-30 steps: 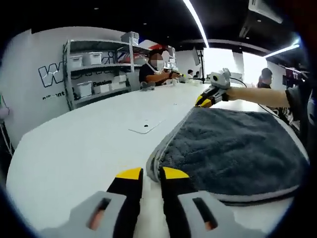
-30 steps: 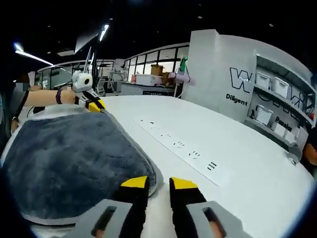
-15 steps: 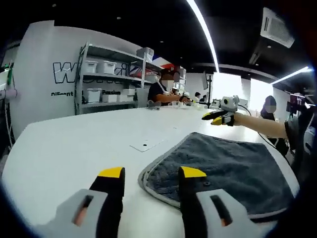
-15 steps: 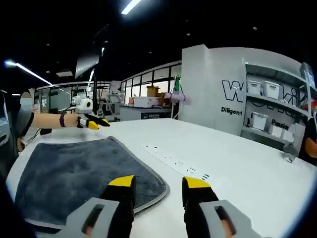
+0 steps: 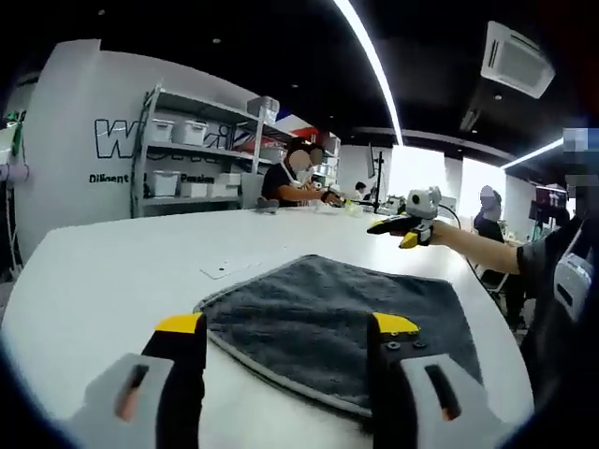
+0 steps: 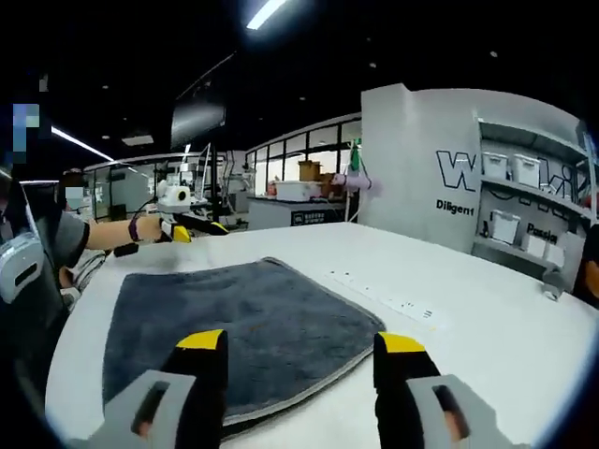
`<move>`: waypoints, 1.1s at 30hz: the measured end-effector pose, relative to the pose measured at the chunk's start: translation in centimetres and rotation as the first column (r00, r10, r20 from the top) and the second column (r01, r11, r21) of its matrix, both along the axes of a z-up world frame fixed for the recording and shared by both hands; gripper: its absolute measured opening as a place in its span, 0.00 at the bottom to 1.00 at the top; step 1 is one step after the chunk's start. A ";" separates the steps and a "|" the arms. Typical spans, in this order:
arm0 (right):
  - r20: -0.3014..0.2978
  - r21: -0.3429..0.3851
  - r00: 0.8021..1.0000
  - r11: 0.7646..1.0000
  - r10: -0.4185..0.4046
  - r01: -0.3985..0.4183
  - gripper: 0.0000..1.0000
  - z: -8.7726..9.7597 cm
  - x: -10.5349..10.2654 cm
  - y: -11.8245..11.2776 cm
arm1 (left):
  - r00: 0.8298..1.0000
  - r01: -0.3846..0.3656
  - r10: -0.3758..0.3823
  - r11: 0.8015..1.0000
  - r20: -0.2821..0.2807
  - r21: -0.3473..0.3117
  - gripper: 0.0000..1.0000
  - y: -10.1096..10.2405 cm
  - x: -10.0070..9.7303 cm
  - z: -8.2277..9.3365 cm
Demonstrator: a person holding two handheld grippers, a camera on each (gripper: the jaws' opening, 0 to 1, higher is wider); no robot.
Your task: Fold the towel on the table until its edges align and the towel forms a compact rectangular stack.
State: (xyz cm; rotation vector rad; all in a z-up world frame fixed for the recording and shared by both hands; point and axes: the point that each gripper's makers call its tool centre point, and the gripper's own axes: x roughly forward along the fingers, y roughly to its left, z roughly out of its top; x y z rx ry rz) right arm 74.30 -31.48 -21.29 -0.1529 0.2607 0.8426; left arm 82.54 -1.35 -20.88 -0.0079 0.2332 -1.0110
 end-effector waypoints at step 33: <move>0.027 -0.050 0.999 0.998 -0.040 0.042 0.99 -3.1 -17.0 1.0 | 1.000 -0.004 0.001 0.997 0.030 0.083 0.99 5.0 -21.0 -3.9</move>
